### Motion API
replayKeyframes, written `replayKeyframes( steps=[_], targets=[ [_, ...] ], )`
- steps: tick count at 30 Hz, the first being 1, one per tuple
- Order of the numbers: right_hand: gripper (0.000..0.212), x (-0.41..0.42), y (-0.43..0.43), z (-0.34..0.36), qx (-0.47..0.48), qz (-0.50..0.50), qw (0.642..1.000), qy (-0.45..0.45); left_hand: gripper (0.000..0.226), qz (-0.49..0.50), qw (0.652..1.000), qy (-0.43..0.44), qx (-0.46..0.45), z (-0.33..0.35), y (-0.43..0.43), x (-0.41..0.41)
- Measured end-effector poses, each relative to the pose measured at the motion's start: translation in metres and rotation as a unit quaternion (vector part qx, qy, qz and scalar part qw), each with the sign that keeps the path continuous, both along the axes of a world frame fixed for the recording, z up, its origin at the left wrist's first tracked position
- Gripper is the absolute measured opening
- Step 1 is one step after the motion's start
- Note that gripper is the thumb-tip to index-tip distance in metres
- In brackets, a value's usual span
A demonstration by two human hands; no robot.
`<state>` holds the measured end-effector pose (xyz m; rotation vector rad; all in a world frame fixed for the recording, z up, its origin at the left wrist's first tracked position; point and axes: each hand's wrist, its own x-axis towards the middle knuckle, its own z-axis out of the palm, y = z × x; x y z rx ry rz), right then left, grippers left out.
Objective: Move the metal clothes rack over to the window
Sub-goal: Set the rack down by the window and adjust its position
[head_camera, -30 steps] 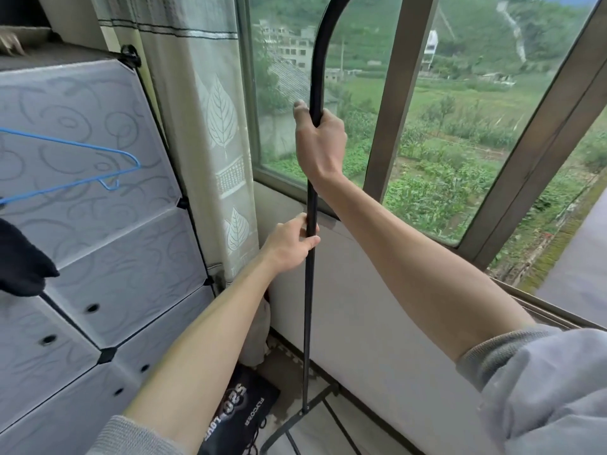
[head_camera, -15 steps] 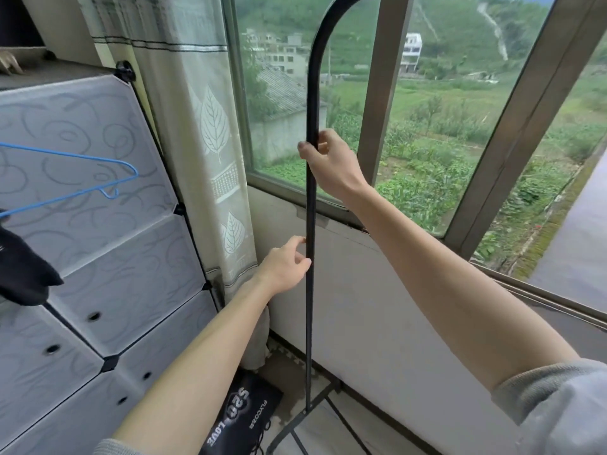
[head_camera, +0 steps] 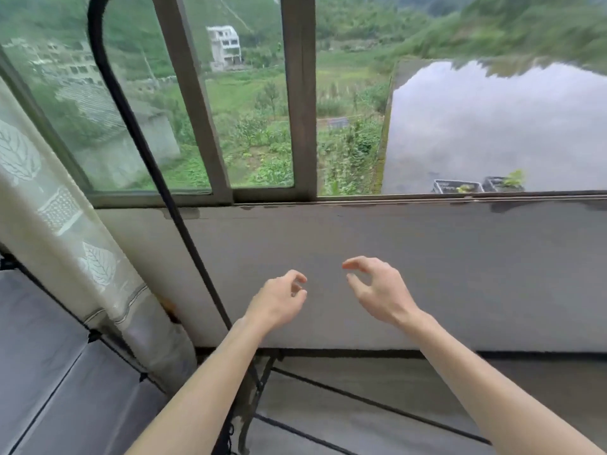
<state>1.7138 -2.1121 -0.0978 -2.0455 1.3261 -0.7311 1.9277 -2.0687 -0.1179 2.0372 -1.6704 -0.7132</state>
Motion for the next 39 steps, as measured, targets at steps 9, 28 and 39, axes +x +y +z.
replayKeyframes(
  steps=[9,28,39],
  targets=[
    [0.019,-0.254,0.07,-0.013,0.008,-0.215,0.976,0.031,0.026,-0.222,0.974,-0.039,-0.033,0.013,-0.031,-0.244],
    [0.027,-0.699,0.148,0.046,-0.087,-0.412,0.906,-0.047,0.035,-0.357,0.93,0.073,-0.056,0.005,0.012,-0.744],
    [0.04,-0.749,0.033,0.09,-0.104,-0.235,0.951,-0.169,0.041,-0.315,0.94,0.073,-0.112,-0.014,-0.049,-0.831]
  ],
)
